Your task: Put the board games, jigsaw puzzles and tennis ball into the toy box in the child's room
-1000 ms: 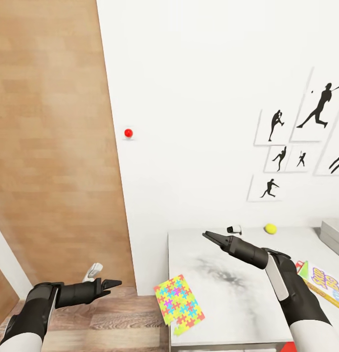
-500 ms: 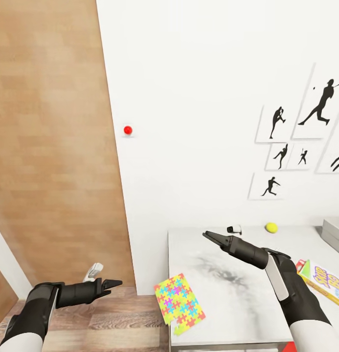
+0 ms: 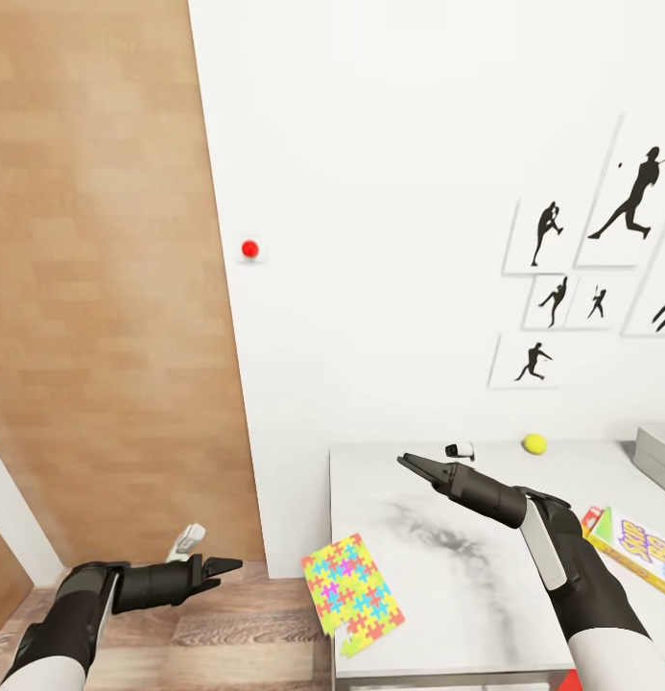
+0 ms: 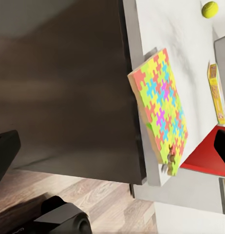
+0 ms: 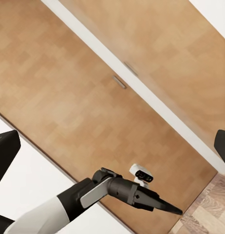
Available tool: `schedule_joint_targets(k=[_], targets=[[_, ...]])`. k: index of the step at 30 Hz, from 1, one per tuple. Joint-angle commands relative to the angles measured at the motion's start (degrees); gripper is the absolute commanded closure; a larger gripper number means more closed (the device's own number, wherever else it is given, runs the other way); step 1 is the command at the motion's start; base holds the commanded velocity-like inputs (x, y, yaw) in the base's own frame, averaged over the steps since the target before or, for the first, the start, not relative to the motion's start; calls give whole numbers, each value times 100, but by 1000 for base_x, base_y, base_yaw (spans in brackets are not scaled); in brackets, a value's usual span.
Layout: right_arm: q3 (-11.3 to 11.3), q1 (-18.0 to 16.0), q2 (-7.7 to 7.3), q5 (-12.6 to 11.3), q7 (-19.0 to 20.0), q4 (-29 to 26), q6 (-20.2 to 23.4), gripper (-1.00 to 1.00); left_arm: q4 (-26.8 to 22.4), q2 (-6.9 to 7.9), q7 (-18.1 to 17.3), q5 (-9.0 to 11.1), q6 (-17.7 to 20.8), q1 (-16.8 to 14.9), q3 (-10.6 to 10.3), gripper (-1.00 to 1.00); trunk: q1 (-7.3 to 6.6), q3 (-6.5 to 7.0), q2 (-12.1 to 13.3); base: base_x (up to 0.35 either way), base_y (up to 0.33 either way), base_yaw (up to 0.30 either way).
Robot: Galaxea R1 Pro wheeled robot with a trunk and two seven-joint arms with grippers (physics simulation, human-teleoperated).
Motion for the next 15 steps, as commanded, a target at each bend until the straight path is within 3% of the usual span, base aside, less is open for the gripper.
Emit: schedule_joint_targets(k=[1,15], targets=[[0,-6,-1,-22,3,1,42,-100,34,-3,-54,-57,40,-8,24,-100,24,-27,-48,0,0,0],[0,-4,-1,-26,17,1,48,-100,101,-4,-59,188,-22,-8,24,-100,331,-278,-610,0,0,0]])
